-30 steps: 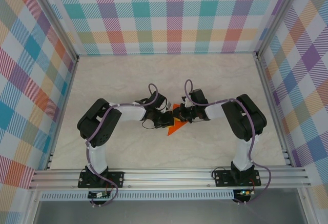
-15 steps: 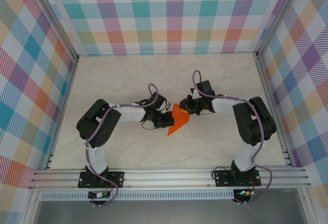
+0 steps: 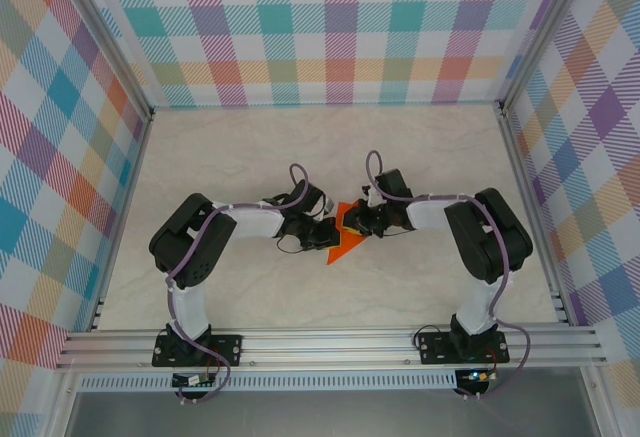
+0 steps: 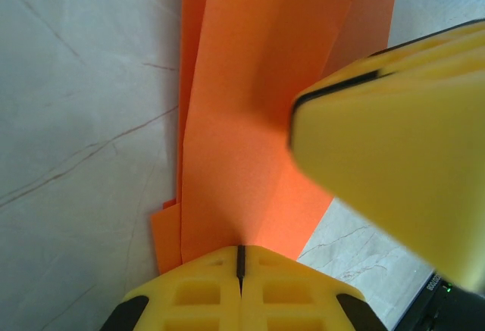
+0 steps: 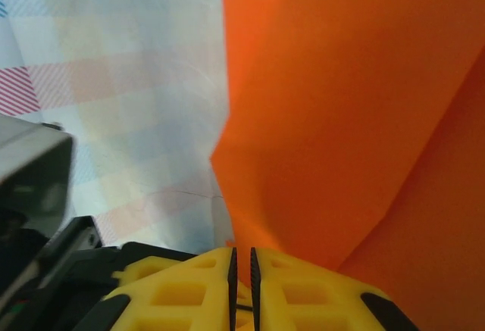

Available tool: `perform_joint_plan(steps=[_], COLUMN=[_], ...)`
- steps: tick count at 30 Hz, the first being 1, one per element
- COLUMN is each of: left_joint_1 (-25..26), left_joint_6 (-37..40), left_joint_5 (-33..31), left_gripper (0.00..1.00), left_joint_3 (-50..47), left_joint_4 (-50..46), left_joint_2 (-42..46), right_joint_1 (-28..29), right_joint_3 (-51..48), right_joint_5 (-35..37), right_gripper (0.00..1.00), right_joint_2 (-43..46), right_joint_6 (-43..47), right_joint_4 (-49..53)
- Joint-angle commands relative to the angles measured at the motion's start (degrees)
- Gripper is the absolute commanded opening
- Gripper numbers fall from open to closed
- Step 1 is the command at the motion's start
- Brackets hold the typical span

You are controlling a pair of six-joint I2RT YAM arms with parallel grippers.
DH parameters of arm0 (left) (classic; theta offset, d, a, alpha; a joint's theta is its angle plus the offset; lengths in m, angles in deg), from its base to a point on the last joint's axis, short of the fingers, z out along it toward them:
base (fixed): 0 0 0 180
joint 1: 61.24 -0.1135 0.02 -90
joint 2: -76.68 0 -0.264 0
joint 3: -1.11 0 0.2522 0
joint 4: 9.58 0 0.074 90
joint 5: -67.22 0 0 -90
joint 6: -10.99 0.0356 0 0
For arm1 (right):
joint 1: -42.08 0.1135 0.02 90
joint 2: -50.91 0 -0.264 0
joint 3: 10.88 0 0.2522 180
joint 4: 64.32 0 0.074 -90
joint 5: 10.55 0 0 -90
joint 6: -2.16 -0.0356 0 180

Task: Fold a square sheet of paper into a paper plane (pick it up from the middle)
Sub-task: Fourth fold the wing at the center of the table.

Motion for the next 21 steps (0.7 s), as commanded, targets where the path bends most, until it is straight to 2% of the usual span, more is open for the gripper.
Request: perform_joint_plan(steps=[1,8,21], left_joint_1=[0.02,0.05,0.00], left_joint_6=[0.52,0.85,0.95], left_joint_5=[-7.89,-8.60,-8.45], left_gripper=[0.00,0.00,0.00], left_joint_3=[-2.85,-3.01,-4.16], left_joint_4=[-8.75,-9.88,-9.59], left_joint_2=[-4.21,-4.03,-4.25], right_joint_1=[0.40,-0.66,-6.82], right_joint_3=[1.80,3.27,6.69], right_joint_5=[0.46,8.61,8.63], right_gripper=[0.15,0.15,0.15], right_joint_2=[-2.07,-3.28,-5.64], right_joint_6=[0.47,1.16,1.37], right_joint_4=[0.11,4.70,4.73])
